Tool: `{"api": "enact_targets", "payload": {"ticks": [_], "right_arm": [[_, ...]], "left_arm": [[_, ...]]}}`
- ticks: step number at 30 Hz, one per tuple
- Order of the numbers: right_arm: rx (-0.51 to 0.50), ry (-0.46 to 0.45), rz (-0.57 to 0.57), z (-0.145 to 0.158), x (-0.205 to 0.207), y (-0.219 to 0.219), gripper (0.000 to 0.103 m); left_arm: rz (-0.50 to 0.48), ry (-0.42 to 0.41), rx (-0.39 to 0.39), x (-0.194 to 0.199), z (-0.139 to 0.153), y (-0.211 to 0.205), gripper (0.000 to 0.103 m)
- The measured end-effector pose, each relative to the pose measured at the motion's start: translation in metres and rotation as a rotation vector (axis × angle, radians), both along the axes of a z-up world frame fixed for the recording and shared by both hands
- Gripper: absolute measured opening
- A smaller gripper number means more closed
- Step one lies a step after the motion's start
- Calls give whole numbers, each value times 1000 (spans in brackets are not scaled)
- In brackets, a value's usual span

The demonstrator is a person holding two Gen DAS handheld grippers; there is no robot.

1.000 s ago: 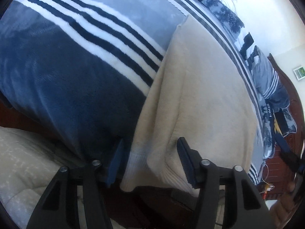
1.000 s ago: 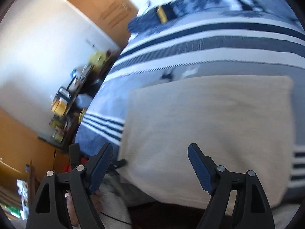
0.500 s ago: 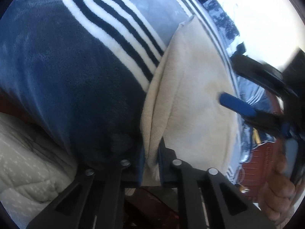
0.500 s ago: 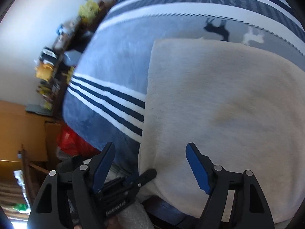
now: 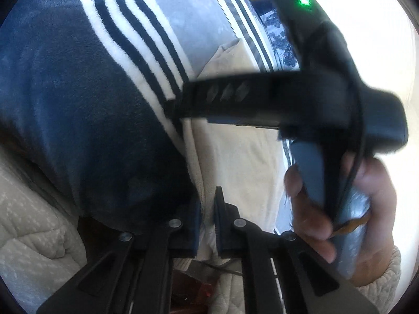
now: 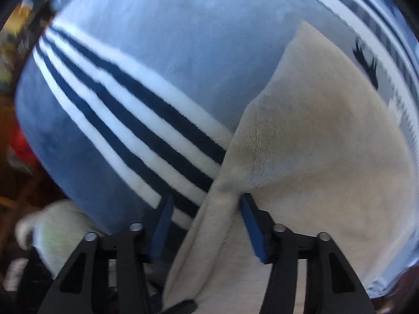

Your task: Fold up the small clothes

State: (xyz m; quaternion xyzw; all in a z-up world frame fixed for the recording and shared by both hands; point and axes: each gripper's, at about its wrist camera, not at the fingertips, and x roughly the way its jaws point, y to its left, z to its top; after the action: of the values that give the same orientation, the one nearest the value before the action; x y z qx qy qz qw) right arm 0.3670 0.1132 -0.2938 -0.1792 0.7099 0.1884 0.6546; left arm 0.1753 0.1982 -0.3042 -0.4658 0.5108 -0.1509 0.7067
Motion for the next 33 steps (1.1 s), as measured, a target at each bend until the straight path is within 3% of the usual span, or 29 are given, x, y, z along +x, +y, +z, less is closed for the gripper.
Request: {"api": "enact_targets", "payload": {"ticks": [2,3,5,8,13,19,24,29,33], "right_arm": [[-53,-30,75,-3,-7,7,40],[-73,-46,92,-4,-9,7,28],[-109,-75,107,-5,-10,8,15],[-64,-74,71,3,-4,-3,8],[184,-93,-61,42,-1,-49,8],[505,-123,-185,102,-7,-137,8],[715,-175,-275,142,-32,-213,8],[909,-228,-396,163,-54,-310,8],[1018,-268,-511,165,-75,-370,8]], "left_arm": [[-8,-6,17,0,2,-1,8],[-10,-11,22,3,4,-2,8],[-14,-22,51,3,9,-5,8],[-31,-55,115,-7,22,-10,8],[-87,-183,261,-22,69,-42,8],[-151,-259,317,-30,119,-86,8],[-269,-353,414,-30,171,-161,8],[-400,-411,462,-21,200,-226,8],[-505,-429,483,-15,202,-281,8]]}}
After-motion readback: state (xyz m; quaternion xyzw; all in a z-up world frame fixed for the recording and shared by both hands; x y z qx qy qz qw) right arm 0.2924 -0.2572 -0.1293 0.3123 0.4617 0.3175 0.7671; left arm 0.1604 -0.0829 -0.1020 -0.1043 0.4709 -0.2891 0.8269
